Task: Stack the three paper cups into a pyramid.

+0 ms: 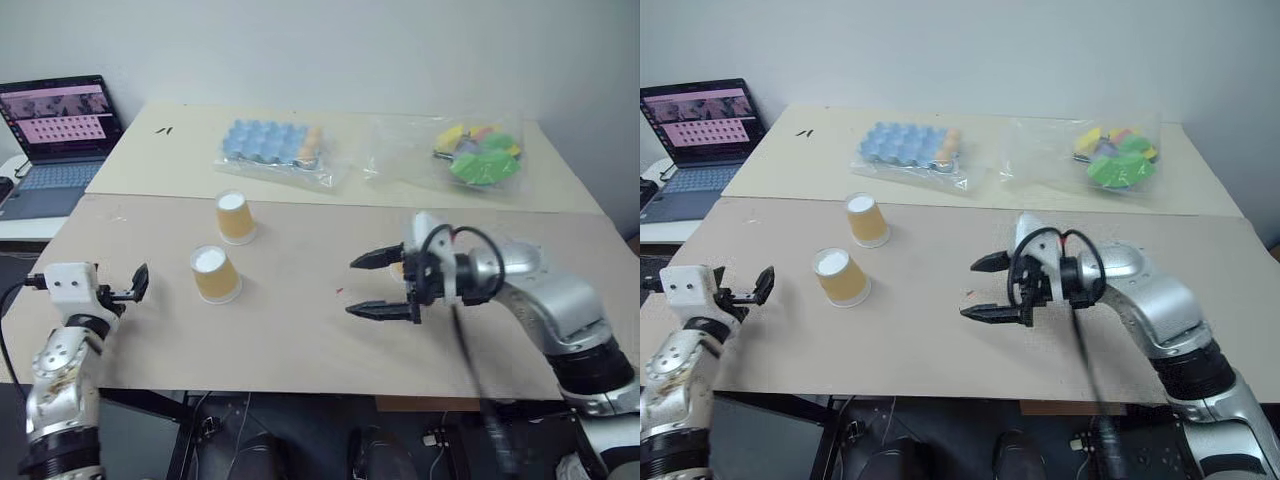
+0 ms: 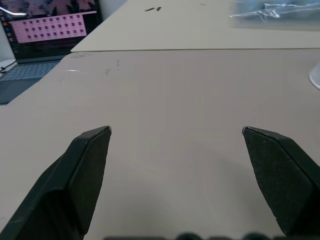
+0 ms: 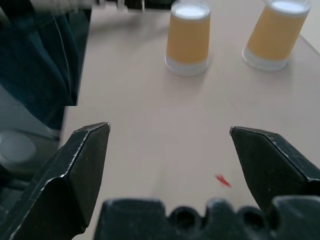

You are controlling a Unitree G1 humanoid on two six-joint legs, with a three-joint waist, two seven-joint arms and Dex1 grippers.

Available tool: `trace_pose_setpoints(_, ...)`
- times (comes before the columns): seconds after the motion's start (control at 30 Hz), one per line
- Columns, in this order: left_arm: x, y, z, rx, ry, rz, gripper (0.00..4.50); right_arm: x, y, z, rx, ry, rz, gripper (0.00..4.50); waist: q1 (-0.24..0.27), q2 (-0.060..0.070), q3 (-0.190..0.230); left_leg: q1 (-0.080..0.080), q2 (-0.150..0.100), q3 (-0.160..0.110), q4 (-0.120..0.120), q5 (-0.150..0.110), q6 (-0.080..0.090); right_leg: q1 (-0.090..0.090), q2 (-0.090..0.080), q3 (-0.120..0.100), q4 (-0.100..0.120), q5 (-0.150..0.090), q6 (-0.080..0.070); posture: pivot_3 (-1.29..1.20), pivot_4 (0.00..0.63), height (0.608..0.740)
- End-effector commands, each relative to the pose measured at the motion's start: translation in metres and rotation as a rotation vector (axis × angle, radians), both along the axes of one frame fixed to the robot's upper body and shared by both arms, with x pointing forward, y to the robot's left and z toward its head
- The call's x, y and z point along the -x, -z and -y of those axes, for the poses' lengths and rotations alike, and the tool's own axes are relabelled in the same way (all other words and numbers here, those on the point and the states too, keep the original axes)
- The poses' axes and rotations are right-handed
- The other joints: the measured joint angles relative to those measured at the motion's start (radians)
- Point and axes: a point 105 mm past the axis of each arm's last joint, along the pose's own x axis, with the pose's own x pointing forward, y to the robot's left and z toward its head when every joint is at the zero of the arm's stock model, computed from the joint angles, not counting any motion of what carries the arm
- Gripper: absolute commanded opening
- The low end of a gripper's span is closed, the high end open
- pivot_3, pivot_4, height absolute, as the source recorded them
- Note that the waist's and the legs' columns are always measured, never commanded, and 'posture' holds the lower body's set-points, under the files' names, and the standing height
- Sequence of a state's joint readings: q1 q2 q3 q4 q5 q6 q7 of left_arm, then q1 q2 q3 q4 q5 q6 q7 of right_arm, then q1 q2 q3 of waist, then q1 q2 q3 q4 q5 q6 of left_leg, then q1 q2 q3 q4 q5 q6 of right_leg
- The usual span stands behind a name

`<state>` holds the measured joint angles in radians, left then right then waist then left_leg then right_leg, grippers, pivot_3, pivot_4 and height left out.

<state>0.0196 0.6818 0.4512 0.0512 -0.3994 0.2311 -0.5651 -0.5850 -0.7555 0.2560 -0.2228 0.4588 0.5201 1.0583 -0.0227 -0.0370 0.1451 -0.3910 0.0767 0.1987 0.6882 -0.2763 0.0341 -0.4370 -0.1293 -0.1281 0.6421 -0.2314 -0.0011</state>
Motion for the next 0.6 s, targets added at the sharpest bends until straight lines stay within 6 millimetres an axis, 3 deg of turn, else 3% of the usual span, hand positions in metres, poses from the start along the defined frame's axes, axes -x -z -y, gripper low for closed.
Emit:
trace_pose_setpoints(0.03, 0.014, -0.027, 0.018, -0.055, 0.252, -0.077, 4.49, -0.007, -0.010, 0.000, -0.005, 0.009, 0.098, 4.50, 0.003, 0.001, 0.001, 0.000, 0.000, 0.001, 0.000, 0.000, 0.000, -0.001, 0.000, 0.000, 0.000, 0.000, 0.000, 0.00, 0.150, 0.735)
trace_pose_setpoints(0.2, 0.023, -0.034, 0.033, -0.158, 0.507, -0.220, 4.49, -0.011, -0.008, 0.001, -0.026, 0.048, 0.114, 4.50, 0.013, 0.003, 0.002, -0.001, 0.000, 0.001, 0.000, 0.000, -0.001, -0.002, 0.000, 0.001, 0.000, -0.001, 0.000, 0.00, 0.150, 0.735)
trace_pose_setpoints(0.33, 0.004, -0.044, 0.042, -0.182, 0.572, -0.198, 4.49, -0.012, -0.008, 0.002, -0.035, 0.071, 0.122, 4.50, 0.019, 0.003, 0.002, -0.001, 0.000, 0.001, 0.000, 0.000, -0.001, -0.002, 0.000, 0.001, 0.001, -0.001, 0.000, 0.00, 0.150, 0.735)
trace_pose_setpoints(0.47, -0.029, -0.051, 0.070, -0.198, 0.672, -0.142, 4.49, -0.012, -0.010, 0.004, -0.047, 0.102, 0.134, 4.50, 0.021, 0.003, 0.002, -0.002, -0.003, 0.002, 0.001, 0.000, -0.001, -0.002, 0.000, 0.000, 0.001, -0.001, 0.000, 0.00, 0.150, 0.735)
trace_pose_setpoints(0.6, -0.044, -0.047, 0.094, -0.210, 0.788, -0.144, 4.49, -0.010, -0.015, 0.008, -0.065, 0.126, 0.146, 4.50, 0.017, 0.003, 0.001, -0.006, -0.004, 0.006, 0.005, 0.000, -0.001, -0.003, 0.001, -0.003, 0.005, -0.001, 0.000, 0.00, 0.150, 0.735)
